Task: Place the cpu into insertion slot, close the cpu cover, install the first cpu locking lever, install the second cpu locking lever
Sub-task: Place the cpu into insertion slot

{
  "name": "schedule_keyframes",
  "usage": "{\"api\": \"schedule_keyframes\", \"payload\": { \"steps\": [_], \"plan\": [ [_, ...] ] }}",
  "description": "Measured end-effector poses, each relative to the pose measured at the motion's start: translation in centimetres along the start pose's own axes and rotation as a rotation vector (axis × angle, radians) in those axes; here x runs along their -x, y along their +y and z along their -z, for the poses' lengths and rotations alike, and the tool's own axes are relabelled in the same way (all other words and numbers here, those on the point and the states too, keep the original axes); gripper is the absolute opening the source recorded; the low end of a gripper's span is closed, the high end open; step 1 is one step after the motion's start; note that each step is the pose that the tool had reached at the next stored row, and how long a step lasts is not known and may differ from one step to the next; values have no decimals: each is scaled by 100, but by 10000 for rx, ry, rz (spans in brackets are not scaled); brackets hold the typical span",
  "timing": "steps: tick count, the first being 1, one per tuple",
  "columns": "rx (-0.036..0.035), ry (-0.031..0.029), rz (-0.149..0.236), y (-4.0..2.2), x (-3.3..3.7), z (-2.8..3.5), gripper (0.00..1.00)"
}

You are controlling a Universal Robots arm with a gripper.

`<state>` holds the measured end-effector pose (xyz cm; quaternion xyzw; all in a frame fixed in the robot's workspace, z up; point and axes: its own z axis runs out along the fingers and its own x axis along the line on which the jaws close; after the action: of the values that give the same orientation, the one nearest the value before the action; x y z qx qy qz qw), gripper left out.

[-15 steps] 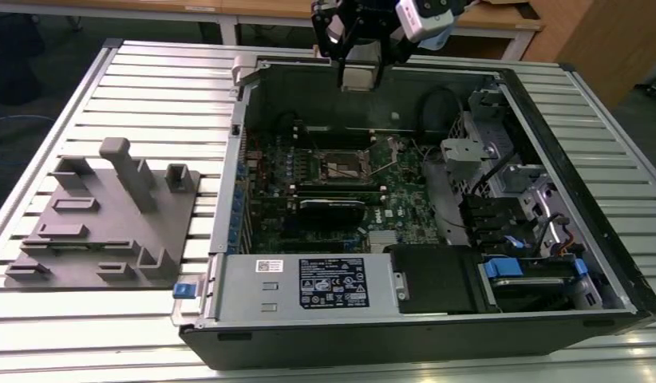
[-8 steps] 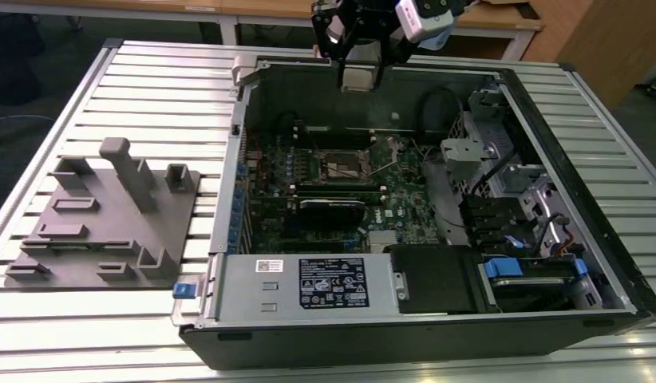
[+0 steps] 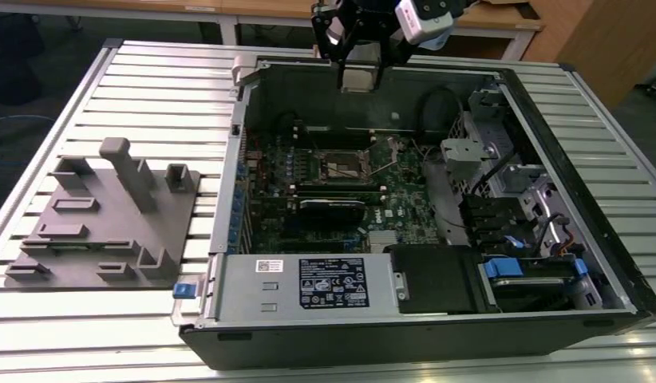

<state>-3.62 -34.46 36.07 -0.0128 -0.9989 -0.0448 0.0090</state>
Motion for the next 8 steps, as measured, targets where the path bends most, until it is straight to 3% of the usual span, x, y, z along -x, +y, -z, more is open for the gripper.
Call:
{"api": "schedule_keyframes", "payload": {
  "steps": [8],
  "plan": [
    [-2, -1, 0, -2, 1, -26, 54]
  ]
}}
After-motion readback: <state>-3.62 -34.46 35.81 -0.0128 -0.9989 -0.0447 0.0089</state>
